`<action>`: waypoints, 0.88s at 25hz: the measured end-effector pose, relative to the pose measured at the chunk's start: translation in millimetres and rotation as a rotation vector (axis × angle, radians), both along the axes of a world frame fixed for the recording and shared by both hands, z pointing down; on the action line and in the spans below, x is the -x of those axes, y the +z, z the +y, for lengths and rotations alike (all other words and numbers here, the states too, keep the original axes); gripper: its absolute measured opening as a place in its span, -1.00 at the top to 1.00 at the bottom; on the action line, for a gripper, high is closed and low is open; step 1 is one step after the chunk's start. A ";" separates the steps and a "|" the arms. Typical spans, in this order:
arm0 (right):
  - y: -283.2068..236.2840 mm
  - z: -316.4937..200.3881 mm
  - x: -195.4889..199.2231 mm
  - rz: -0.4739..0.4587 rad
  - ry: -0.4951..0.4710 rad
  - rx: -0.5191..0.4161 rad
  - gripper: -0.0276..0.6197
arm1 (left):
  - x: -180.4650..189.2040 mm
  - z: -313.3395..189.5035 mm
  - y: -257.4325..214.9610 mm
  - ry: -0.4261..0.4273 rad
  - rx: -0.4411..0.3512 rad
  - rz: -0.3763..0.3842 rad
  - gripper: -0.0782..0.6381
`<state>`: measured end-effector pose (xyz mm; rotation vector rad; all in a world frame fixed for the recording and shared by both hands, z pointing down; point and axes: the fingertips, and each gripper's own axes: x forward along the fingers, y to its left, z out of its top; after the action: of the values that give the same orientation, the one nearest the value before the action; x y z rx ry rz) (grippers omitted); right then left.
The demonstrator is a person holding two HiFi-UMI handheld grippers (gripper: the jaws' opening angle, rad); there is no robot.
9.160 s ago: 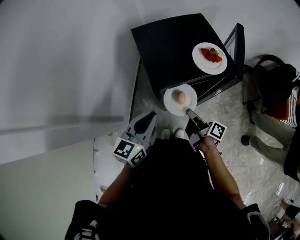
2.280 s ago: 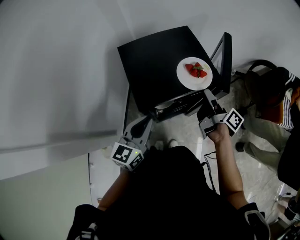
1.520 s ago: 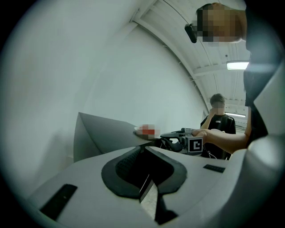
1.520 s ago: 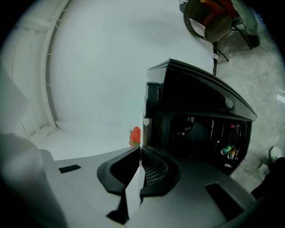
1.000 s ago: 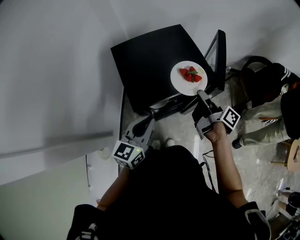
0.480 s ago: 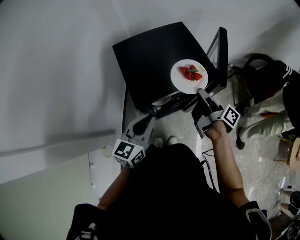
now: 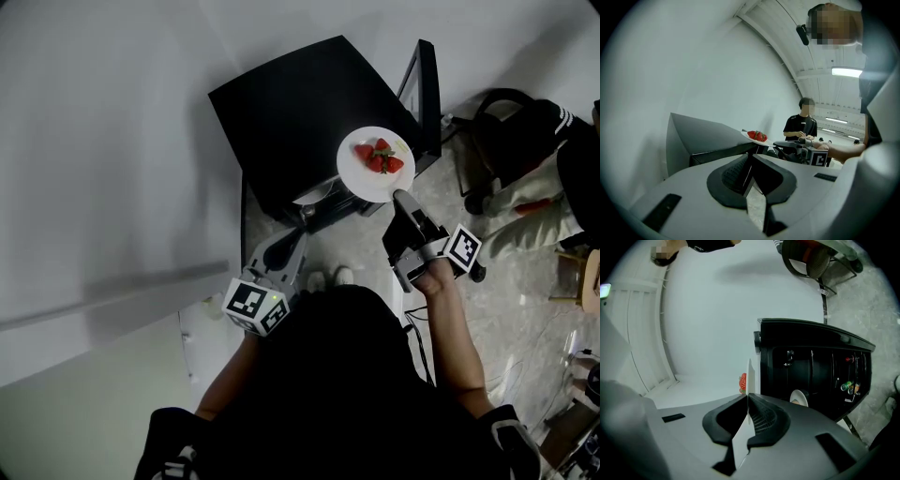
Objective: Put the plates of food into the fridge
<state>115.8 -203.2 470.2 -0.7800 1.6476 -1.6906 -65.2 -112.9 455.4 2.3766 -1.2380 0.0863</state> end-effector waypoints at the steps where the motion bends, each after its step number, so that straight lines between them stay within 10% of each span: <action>1: -1.3 14.5 -3.9 -0.001 0.001 -0.009 0.82 | -2.8 11.5 0.7 0.003 -0.005 0.000 0.71; 22: 40.3 102.2 -42.2 -0.050 -0.003 -0.032 0.82 | -27.0 62.4 11.4 0.049 -0.029 -0.019 0.71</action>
<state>158.0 -101.0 510.5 -0.7141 1.6383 -1.6690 -38.2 -50.6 466.8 2.4374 -1.1973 0.1074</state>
